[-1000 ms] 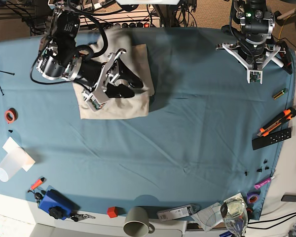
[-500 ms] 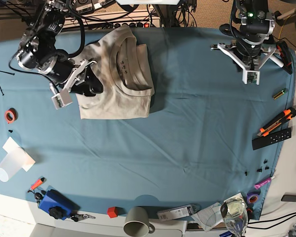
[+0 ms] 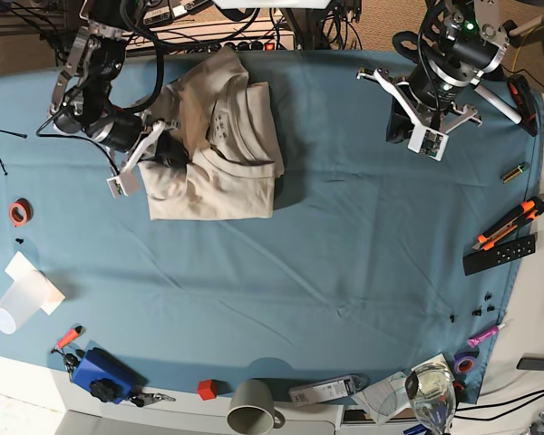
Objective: Fold the T-shirt properly
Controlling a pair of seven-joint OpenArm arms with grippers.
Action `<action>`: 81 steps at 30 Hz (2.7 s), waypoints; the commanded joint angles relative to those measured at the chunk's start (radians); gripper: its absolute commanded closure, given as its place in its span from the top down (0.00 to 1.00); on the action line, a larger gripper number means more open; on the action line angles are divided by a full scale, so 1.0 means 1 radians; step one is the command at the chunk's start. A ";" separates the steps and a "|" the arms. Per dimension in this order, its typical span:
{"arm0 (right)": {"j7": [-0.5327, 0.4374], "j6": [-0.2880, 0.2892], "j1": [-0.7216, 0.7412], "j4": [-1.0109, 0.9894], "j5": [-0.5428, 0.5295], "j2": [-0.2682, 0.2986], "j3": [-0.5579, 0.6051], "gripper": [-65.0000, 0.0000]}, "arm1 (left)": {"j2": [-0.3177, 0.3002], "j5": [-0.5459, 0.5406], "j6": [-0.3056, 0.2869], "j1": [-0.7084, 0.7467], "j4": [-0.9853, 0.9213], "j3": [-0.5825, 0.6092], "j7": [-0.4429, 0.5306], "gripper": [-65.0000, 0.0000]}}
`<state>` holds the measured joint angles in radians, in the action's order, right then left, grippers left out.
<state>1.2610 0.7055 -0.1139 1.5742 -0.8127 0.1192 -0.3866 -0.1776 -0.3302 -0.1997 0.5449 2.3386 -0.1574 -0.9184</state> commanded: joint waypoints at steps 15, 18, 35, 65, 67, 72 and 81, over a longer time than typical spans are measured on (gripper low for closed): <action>0.135 -0.007 -0.068 0.392 -0.201 0.011 -0.198 0.00 | -0.003 0.101 0.146 0.004 0.018 -0.003 -0.082 0.00; 0.135 -0.007 -0.154 0.468 -0.218 0.011 -0.266 0.00 | -0.003 0.150 0.180 0.012 0.018 -0.003 -0.127 0.00; 0.135 -0.007 -0.528 0.651 -0.206 0.011 -0.452 0.00 | -0.003 0.197 0.238 0.229 0.018 -0.003 -0.182 0.00; -0.005 -0.007 -0.592 -0.195 0.185 0.162 -0.092 0.00 | 0.017 0.196 0.120 0.225 -0.725 -0.003 0.073 0.00; -0.048 -0.007 -0.537 -0.294 0.231 0.177 -0.036 0.00 | 0.017 0.196 0.106 0.167 -0.843 -0.003 0.099 0.00; -0.264 -0.007 -0.398 -0.533 0.392 0.191 0.084 0.00 | 0.017 0.196 0.094 0.027 -1.123 -0.003 0.219 0.00; -0.863 -0.007 -0.211 -0.867 0.735 0.170 0.276 0.00 | 0.018 0.198 0.094 -0.141 -1.519 -0.003 0.685 0.00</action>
<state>0.3981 0.6884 -0.3210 0.6998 -0.0643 0.2794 -0.1089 -0.1547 -0.1352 -0.1024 0.3923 0.8112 -0.1589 -0.2237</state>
